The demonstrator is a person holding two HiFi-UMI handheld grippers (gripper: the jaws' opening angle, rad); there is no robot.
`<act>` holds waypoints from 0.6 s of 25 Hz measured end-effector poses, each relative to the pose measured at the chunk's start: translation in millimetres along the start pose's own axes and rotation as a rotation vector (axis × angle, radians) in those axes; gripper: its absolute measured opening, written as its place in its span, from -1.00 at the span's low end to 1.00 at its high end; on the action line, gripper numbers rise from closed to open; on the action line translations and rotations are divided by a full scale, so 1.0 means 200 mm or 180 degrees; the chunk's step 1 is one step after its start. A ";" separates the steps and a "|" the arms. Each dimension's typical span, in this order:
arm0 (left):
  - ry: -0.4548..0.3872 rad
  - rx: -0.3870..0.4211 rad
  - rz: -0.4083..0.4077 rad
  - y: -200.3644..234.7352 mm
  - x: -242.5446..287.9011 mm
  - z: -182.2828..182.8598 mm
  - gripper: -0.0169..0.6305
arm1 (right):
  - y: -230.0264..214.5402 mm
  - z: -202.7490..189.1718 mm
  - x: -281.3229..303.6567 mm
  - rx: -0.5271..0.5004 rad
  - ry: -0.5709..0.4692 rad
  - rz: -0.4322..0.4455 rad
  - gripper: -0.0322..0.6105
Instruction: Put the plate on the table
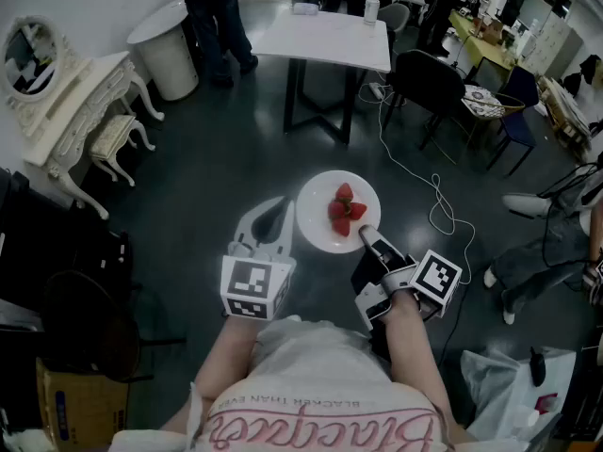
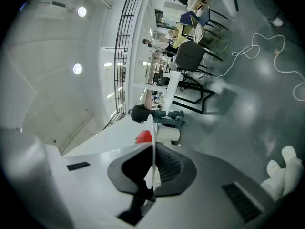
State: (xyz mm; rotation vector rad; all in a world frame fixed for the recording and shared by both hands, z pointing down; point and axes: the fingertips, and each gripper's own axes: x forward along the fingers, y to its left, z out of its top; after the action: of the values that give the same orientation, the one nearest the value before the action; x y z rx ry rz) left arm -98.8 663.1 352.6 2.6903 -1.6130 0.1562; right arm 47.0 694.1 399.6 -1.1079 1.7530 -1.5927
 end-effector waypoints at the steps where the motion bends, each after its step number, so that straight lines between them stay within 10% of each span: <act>1: 0.0004 0.0004 0.0005 0.00 0.00 0.03 -0.93 | 0.00 0.00 0.00 0.0005 0.0003 0.0002 -0.87; 15: 0.0038 0.0004 -0.0084 0.05 0.06 0.00 -0.93 | -0.04 0.00 0.08 0.0025 -0.0039 -0.0037 -0.87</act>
State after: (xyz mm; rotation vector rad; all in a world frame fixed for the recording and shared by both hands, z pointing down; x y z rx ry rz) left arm -102.1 647.8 353.2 2.7050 -1.5739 0.1727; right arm 40.5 681.1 408.9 -1.1239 1.7340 -1.5952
